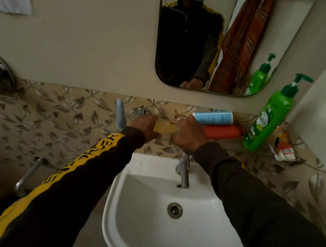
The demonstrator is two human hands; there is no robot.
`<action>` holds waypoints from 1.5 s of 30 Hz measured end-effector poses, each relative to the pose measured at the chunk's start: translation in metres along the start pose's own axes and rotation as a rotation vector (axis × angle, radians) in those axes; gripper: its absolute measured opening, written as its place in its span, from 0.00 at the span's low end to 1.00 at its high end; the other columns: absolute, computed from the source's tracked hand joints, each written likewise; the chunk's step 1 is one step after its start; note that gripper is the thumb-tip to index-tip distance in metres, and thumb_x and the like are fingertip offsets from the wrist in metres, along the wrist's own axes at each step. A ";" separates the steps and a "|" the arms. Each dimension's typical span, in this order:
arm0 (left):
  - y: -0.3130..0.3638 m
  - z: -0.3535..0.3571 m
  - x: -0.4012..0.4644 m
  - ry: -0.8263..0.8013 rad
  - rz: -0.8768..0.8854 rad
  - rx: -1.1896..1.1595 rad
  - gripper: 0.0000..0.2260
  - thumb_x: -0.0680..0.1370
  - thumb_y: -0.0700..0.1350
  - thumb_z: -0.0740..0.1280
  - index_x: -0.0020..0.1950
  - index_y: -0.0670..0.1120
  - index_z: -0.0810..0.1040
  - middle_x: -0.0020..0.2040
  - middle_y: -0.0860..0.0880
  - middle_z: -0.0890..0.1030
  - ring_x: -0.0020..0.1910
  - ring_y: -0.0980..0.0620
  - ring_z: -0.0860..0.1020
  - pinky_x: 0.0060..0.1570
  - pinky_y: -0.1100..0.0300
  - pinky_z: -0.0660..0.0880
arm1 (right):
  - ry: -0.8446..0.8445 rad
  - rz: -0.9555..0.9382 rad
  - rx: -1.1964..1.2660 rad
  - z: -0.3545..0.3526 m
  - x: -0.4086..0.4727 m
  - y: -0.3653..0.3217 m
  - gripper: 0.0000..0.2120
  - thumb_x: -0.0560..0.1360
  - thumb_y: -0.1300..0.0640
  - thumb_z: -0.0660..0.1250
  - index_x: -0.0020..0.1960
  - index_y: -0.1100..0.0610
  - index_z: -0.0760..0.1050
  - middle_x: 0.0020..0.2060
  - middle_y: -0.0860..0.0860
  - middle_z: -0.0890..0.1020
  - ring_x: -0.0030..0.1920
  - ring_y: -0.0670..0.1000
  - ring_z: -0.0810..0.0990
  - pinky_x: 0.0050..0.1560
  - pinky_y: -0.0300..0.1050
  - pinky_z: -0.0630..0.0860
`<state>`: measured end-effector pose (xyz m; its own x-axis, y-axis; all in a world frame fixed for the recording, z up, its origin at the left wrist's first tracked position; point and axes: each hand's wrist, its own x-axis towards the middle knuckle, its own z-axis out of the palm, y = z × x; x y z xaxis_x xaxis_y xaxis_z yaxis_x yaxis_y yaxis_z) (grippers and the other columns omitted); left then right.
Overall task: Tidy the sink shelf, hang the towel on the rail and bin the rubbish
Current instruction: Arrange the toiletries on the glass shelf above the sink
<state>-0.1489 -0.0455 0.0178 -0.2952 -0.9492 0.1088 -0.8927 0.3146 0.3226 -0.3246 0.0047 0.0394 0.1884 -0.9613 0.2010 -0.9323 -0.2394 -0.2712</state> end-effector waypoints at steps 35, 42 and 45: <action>-0.036 -0.077 -0.016 0.244 0.071 -0.317 0.27 0.68 0.48 0.78 0.66 0.47 0.77 0.55 0.49 0.82 0.49 0.54 0.81 0.51 0.57 0.80 | 0.088 -0.022 0.331 0.031 0.035 -0.076 0.12 0.74 0.56 0.73 0.57 0.58 0.79 0.55 0.58 0.80 0.55 0.59 0.79 0.53 0.52 0.76; -0.036 -0.074 -0.019 0.220 0.083 -0.334 0.25 0.68 0.47 0.78 0.64 0.48 0.79 0.52 0.52 0.81 0.47 0.54 0.80 0.50 0.57 0.80 | 0.090 -0.024 0.314 0.036 0.035 -0.074 0.13 0.75 0.55 0.73 0.57 0.58 0.79 0.56 0.57 0.80 0.56 0.58 0.78 0.54 0.49 0.75; -0.034 -0.072 -0.019 0.211 0.083 -0.320 0.23 0.69 0.47 0.77 0.63 0.49 0.79 0.49 0.55 0.80 0.46 0.55 0.80 0.48 0.58 0.79 | 0.087 -0.015 0.296 0.039 0.035 -0.071 0.14 0.75 0.53 0.74 0.57 0.57 0.79 0.56 0.58 0.80 0.56 0.59 0.79 0.54 0.50 0.75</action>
<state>-0.0886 -0.0376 0.0724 -0.2561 -0.9097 0.3270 -0.7077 0.4069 0.5776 -0.2395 -0.0173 0.0295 0.1624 -0.9452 0.2834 -0.7968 -0.2950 -0.5273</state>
